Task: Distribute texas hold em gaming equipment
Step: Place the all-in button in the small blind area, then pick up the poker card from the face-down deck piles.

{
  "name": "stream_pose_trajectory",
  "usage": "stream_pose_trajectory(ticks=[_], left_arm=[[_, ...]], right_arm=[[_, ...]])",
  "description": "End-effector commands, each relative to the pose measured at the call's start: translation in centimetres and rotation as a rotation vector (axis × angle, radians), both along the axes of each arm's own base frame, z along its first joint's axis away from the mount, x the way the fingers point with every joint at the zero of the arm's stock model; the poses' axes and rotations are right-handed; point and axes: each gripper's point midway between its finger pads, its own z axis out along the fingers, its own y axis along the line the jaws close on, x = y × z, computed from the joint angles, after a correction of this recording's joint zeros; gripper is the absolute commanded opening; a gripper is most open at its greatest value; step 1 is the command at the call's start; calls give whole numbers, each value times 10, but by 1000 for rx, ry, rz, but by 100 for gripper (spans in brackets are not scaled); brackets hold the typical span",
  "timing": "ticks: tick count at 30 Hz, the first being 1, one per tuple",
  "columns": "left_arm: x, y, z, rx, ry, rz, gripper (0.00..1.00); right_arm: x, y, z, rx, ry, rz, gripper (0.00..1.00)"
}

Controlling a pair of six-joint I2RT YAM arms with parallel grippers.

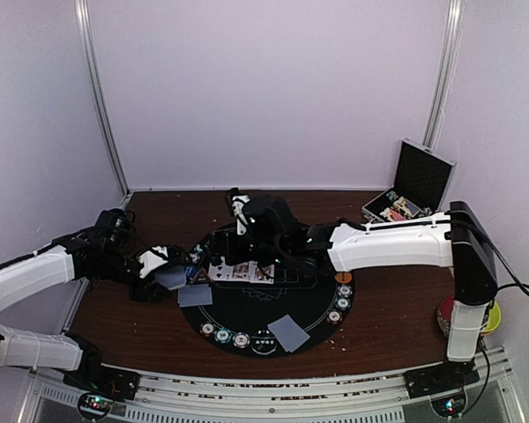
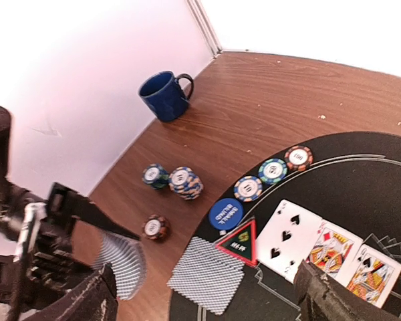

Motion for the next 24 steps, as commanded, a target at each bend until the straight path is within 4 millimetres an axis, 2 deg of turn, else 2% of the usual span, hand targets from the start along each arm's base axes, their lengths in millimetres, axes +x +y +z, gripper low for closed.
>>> stream_pose_trajectory(ticks=[1,4,11,17,24], left_arm=[[6,-12,12,-43,-9,-42,53],[3,-19,11,-40,3,-64,53],[0,-30,5,-28,35,-91,53],[-3,-36,6,-39,38,-102,53],[-7,-38,7,-45,31,-114,53]], right_arm=[[-25,3,-20,149,118,79,92],[-40,6,-22,230,177,140,90],[-58,18,-36,327,283,225,89],[-57,39,-53,356,348,251,86],[-56,58,-56,425,416,278,81]])
